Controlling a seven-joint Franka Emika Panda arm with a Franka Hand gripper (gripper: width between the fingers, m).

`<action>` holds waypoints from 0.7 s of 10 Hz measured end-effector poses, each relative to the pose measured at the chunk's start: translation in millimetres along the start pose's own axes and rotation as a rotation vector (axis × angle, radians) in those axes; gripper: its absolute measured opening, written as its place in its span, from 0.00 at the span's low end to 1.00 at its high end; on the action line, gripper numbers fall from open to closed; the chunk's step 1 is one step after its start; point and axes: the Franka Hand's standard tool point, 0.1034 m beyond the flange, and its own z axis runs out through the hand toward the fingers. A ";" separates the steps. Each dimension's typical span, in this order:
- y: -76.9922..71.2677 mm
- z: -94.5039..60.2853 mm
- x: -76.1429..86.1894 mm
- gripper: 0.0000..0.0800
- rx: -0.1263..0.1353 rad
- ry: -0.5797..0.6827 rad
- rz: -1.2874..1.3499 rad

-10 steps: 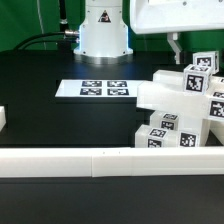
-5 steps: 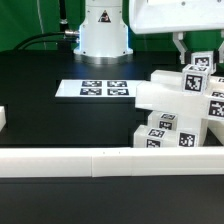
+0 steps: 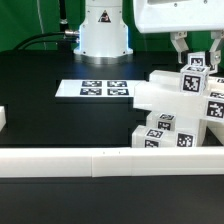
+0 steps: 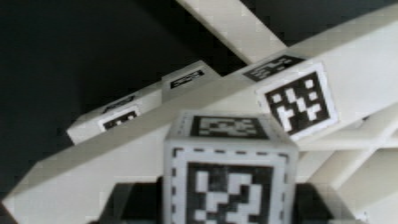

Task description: Assemble chair

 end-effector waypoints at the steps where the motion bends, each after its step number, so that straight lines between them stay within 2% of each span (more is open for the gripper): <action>1: 0.5 0.0 -0.1 0.36 -0.002 -0.002 0.086; 7: 1.3 0.1 -1.2 0.36 -0.004 -0.016 0.435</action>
Offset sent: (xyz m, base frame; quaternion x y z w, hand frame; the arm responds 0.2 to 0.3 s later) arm -0.0084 -0.0093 -0.0072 -0.0242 0.0133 0.2245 0.9741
